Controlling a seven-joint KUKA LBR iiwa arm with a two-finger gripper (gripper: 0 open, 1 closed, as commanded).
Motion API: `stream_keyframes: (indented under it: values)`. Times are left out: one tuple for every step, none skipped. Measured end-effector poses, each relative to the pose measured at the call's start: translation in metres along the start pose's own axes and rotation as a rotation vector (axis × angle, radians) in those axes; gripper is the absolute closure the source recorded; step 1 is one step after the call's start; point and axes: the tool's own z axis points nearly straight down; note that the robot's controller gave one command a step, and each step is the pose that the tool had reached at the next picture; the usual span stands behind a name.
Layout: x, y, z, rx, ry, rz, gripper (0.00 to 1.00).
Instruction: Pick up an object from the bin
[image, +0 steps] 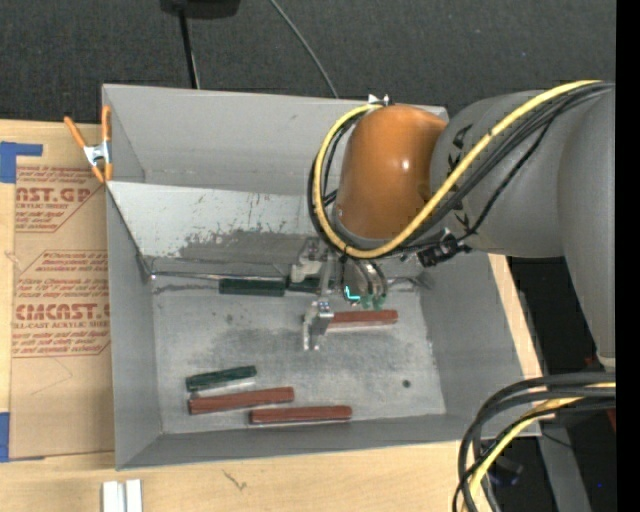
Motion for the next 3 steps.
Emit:
stream_keyframes:
  values:
    - [-0.002,0.000,-0.005,0.000,-0.008,0.001,0.00]
    - [0.029,0.029,0.051,0.000,-0.013,-0.035,0.00]
    - [0.011,0.059,0.093,-0.003,-0.019,-0.077,1.00]
